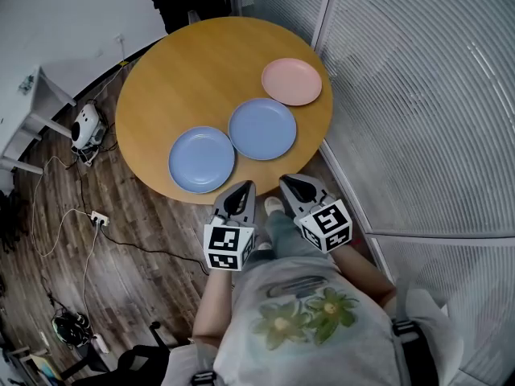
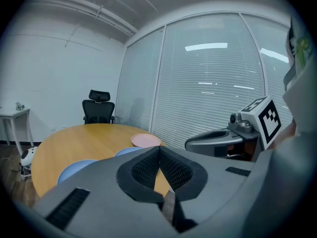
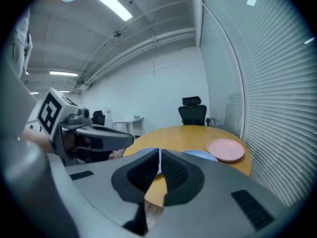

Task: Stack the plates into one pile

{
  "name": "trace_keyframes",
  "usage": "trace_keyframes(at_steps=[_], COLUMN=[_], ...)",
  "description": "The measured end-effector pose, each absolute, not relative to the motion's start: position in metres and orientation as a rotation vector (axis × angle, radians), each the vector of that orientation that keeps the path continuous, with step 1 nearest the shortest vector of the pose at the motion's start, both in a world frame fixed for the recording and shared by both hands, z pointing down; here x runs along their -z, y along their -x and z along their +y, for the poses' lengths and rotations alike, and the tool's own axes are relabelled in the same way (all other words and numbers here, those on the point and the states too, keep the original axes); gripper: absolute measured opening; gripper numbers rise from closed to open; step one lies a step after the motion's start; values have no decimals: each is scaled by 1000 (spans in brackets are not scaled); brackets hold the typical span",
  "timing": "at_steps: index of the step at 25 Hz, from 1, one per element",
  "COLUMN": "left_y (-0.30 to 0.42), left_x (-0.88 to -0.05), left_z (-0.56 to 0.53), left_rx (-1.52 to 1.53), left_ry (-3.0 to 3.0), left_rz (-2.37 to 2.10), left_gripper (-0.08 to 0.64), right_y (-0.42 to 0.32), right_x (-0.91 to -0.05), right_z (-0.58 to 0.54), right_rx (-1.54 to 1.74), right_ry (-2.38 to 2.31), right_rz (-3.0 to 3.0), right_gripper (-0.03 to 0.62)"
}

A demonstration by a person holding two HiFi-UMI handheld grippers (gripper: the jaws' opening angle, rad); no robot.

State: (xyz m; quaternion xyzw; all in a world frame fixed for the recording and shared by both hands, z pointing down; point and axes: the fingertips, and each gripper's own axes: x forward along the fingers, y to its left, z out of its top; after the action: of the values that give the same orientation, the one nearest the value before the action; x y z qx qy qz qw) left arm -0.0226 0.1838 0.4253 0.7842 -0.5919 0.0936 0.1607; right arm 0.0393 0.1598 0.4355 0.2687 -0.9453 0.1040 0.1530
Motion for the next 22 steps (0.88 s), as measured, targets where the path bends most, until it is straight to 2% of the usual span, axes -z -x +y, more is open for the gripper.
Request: trace_keyframes(at_steps=[10,22], left_y=[76,148], left_x=[-447,-507], left_z=[139,145], left_rx=[-309,-358], left_ry=[-2101,-1795], left_rz=[-1735,-1837], left_gripper=[18,18], right_y=[5,58], right_x=[-456,-521], right_z=[106,92], right_rx=[-391,-595], right_ry=[-653,-436], right_rz=[-2672,-2550], right_gripper=[43,46])
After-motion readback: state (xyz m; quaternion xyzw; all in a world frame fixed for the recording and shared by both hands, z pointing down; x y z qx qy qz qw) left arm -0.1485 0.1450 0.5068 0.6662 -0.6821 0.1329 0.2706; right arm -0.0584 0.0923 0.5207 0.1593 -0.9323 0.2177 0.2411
